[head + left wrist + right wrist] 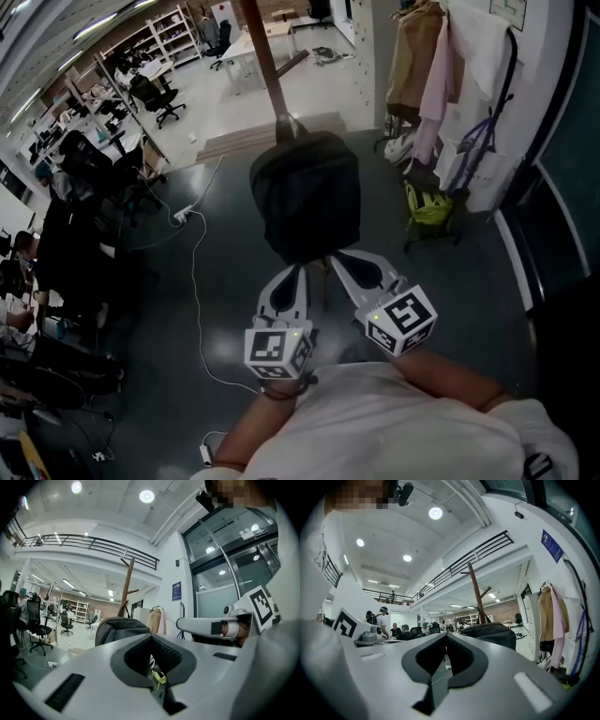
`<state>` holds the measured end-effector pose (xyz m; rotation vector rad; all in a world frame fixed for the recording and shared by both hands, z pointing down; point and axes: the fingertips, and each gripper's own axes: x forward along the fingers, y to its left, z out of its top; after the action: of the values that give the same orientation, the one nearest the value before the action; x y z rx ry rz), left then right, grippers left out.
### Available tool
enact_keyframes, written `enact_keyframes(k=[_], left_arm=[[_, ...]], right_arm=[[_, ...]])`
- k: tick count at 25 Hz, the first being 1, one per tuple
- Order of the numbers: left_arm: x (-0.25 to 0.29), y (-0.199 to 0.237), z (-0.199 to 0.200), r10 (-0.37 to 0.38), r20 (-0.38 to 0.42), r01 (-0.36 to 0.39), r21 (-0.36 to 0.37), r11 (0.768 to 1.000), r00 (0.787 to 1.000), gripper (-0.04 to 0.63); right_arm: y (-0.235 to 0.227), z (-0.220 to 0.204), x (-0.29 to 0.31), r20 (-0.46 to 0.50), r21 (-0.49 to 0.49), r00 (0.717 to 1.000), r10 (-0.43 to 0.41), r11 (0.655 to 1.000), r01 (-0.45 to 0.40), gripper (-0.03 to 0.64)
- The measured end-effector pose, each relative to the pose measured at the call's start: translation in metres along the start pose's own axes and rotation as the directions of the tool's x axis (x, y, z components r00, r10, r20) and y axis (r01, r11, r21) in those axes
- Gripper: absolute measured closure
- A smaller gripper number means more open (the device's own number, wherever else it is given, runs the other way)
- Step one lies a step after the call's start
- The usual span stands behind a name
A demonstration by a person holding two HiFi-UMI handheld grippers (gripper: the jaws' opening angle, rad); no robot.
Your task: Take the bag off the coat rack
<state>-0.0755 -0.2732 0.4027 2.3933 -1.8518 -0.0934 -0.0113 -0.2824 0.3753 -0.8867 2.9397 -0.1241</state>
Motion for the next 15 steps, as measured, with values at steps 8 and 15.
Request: enact_keyframes(k=[8, 15], left_arm=[[0.05, 0.028, 0.001, 0.03, 0.002, -0.03, -0.004, 1.0, 1.0, 0.589], [0.104, 0.062, 0.013, 0.001, 0.008, -0.001, -0.005, 1.0, 1.0, 0.589]], right_arm=[[-0.041, -0.008, 0.045, -0.042, 0.015, 0.998, 0.049, 0.999, -0.049, 0.611], [-0.078, -0.001, 0.098, -0.048, -0.003, 0.998, 0.031, 1.0, -0.031, 0.609]])
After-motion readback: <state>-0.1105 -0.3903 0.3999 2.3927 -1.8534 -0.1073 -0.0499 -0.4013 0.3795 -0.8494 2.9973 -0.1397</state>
